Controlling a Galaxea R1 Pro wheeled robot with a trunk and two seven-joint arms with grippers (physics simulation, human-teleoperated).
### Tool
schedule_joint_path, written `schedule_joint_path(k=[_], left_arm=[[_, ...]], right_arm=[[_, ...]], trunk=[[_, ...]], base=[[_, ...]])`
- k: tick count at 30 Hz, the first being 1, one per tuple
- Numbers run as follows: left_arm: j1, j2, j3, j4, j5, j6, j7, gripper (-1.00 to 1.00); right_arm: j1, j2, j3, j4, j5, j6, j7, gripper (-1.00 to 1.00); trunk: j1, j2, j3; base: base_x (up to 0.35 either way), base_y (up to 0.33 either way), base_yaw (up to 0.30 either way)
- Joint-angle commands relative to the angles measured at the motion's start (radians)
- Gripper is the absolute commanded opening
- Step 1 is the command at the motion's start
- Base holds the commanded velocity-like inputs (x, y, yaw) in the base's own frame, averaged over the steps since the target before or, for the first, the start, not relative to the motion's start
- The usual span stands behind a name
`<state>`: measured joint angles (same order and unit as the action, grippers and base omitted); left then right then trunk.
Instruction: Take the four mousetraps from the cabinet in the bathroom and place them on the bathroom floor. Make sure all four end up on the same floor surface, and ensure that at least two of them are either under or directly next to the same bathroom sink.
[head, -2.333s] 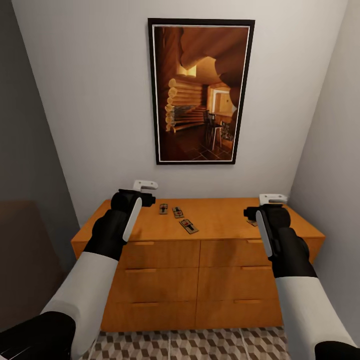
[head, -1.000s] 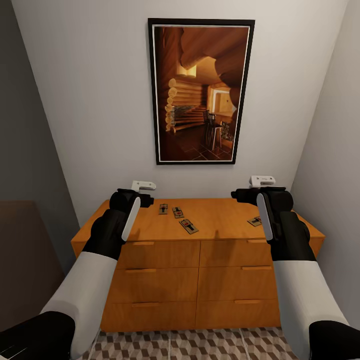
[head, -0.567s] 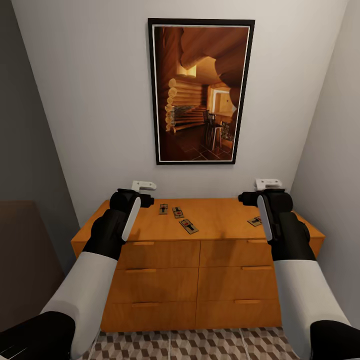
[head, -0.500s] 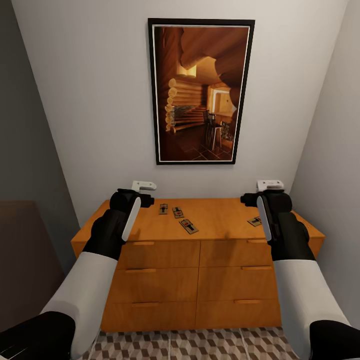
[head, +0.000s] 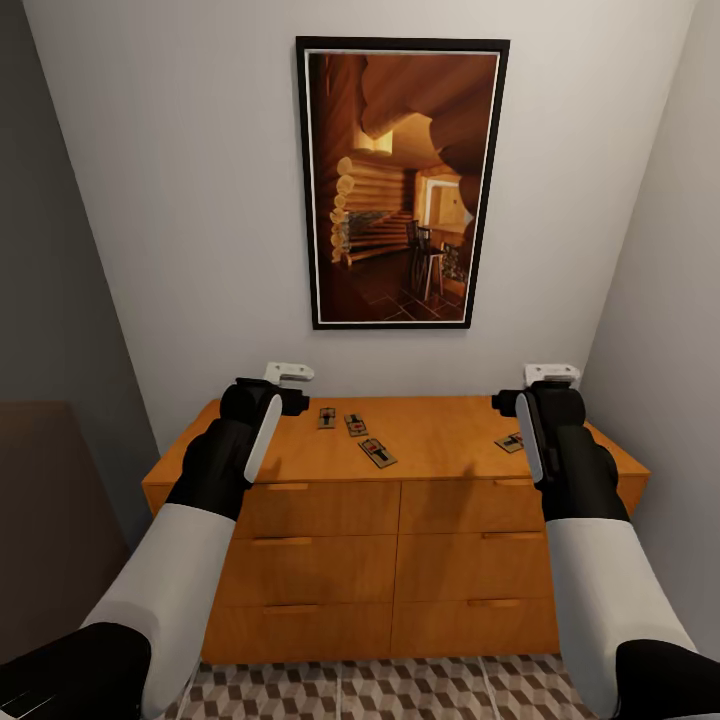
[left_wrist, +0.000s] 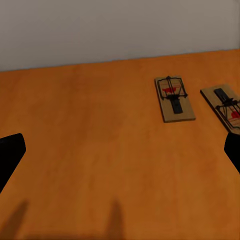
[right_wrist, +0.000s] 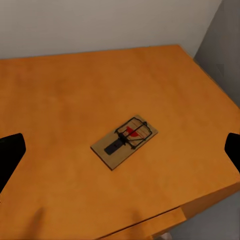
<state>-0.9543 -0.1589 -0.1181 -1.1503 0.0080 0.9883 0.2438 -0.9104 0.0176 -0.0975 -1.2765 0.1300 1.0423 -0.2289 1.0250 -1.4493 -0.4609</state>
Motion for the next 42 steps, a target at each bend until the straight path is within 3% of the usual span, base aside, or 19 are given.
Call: schedule_joint_path(k=[1,9,15,42], left_arm=[[-0.001,0.0,-0.001,0.0,0.001,0.004,0.003,1.0],[-0.001,0.0,-0.001,0.001,0.004,0.004,0.003,1.0],[0.0,0.0,-0.001,0.001,0.006,0.004,0.003,1.0],[-0.001,0.001,0.0,0.002,0.008,0.005,0.003,1.0]], right_arm=[[-0.001,0.001,-0.002,-0.001,0.003,0.005,0.006,1.0],[-0.001,0.004,0.009,-0.005,-0.056,0.005,0.019,1.0],[-0.001,0.023,0.018,-0.012,-0.081,0.005,0.024,1.0],[-0.001,0.04,0.025,-0.015,-0.092,0.005,0.026,1.0]], trunk=[[0.0,-0.001,-0.001],[0.0,-0.001,-0.001],[0.0,-0.001,-0.001],[0.0,-0.001,0.01]], base=[[0.0,0.0,0.0],[0.0,0.0,0.0],[0.0,0.0,0.03],[0.0,0.0,0.243]])
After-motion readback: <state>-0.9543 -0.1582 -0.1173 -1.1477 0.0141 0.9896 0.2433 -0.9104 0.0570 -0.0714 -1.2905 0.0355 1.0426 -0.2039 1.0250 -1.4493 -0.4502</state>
